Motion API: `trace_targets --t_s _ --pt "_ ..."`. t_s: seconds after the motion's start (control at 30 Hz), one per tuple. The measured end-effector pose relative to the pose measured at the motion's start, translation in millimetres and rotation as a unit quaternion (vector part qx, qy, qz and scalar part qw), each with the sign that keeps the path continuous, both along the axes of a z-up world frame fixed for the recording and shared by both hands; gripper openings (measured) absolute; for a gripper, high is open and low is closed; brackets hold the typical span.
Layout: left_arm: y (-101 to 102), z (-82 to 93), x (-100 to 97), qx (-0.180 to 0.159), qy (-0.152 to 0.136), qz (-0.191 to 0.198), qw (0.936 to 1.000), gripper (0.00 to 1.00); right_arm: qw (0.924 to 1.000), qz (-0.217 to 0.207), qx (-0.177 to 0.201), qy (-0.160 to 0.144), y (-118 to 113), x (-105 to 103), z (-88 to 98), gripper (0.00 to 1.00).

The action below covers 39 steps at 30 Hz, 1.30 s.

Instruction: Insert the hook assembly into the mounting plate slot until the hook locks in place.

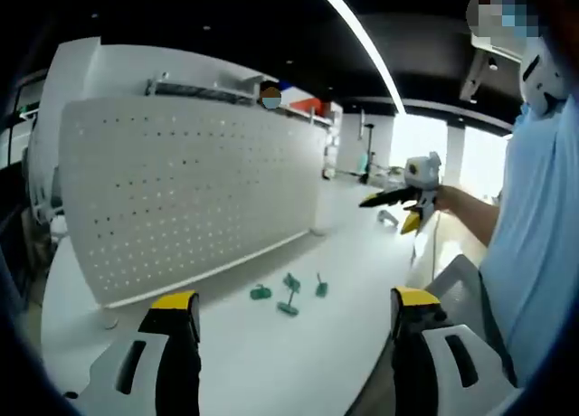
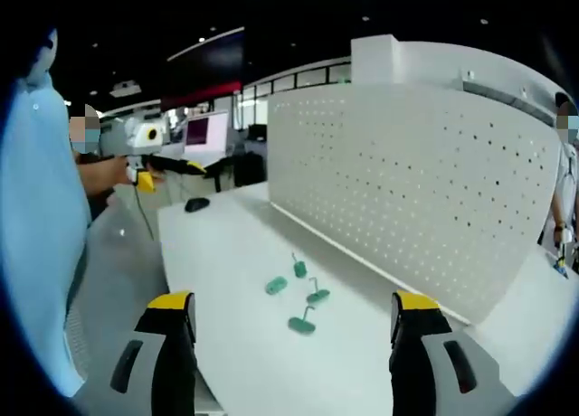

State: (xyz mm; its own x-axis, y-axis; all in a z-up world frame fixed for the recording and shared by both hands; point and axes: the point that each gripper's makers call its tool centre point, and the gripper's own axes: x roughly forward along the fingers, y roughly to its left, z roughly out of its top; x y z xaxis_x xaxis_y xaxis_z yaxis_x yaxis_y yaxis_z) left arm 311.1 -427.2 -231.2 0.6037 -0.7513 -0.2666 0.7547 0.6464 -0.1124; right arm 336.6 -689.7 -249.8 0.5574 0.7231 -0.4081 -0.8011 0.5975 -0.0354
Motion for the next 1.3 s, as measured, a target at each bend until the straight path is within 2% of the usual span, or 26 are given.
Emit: trace_targets --t_s 1.3 --pt "-2.2 -12.8 -6.2 0.003 0.012 -0.018 0.9998 0.84 0.9996 0.019 -0.017 0.008 5.2 1.7 -3.6 0.88"
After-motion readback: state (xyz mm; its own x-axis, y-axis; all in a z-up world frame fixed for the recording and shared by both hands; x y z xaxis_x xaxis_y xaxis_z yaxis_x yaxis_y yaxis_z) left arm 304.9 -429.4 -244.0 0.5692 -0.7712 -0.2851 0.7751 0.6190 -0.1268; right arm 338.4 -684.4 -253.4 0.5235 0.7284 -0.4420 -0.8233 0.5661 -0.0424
